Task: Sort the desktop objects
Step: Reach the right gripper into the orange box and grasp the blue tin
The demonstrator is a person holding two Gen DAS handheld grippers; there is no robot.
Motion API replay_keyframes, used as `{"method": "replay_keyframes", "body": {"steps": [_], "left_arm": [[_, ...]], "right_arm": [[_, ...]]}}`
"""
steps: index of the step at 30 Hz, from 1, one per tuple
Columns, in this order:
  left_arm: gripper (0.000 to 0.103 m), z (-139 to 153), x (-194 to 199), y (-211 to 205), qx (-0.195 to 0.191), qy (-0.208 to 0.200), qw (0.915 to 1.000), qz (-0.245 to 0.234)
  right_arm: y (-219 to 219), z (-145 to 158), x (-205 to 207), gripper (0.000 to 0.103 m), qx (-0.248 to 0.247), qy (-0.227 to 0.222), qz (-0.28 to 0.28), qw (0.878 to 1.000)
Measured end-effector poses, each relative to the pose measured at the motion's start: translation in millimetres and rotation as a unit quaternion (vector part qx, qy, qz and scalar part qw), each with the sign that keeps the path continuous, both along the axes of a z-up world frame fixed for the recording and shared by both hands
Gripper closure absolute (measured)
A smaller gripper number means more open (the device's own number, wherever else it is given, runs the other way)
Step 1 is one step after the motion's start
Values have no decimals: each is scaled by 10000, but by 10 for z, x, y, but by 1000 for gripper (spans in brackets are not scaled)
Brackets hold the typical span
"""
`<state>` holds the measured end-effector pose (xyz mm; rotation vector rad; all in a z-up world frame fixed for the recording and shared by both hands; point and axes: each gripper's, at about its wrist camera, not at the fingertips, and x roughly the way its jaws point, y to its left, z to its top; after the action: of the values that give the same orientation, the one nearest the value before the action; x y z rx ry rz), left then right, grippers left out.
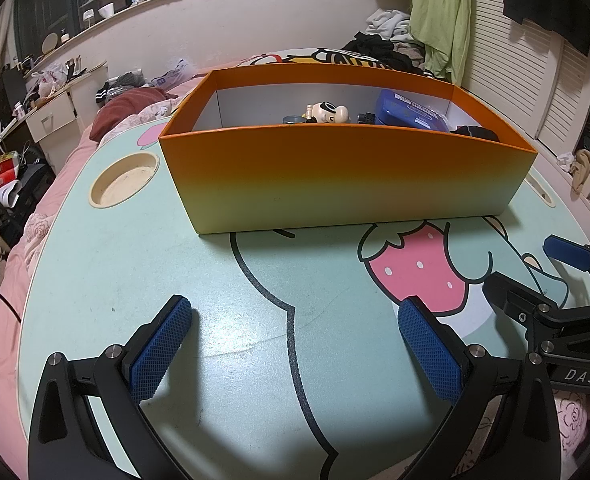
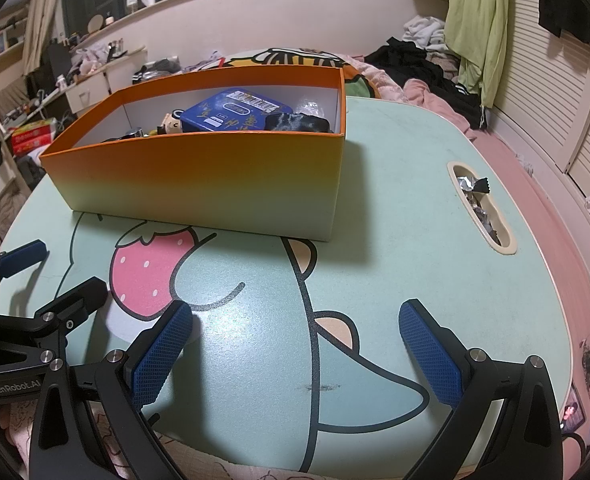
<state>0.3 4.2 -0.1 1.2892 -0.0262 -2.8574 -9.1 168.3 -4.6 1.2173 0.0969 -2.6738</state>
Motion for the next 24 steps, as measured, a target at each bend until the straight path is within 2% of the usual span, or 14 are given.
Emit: {"method": "replay_keyframes", "body": {"steps": [11, 13, 15, 16, 17, 20, 22, 24], "left_arm": [[0, 0, 2, 16, 2, 1, 10000, 1], [0, -1, 2, 19, 2, 1, 10000, 0], [0, -3, 3, 20, 13, 2, 10000, -2], [0, -4, 4, 21, 16, 2, 10000, -3], [0, -4, 4, 22, 15, 2, 10000, -3], [0, -4, 5, 26, 18, 3, 10000, 0], [0, -4, 5, 28, 17, 3, 10000, -2], [0, -4, 5, 32, 18, 3, 10000, -2]], "right_arm": [[7, -17, -9, 0, -10, -1, 22, 10000], [22, 12, 10, 0, -320, 35, 366, 9988], [92, 80, 24, 10, -890, 120, 726, 9933], [138, 154, 55, 26, -1009, 254, 764, 9916], [149, 248, 58, 31, -958, 419, 803, 9913], [38, 643, -66, 32, -401, 933, 1165, 9880], [-95, 856, -341, 32, -223, 922, 1650, 9817], [-278, 929, -712, 32, -16, 511, 2186, 9745]]}}
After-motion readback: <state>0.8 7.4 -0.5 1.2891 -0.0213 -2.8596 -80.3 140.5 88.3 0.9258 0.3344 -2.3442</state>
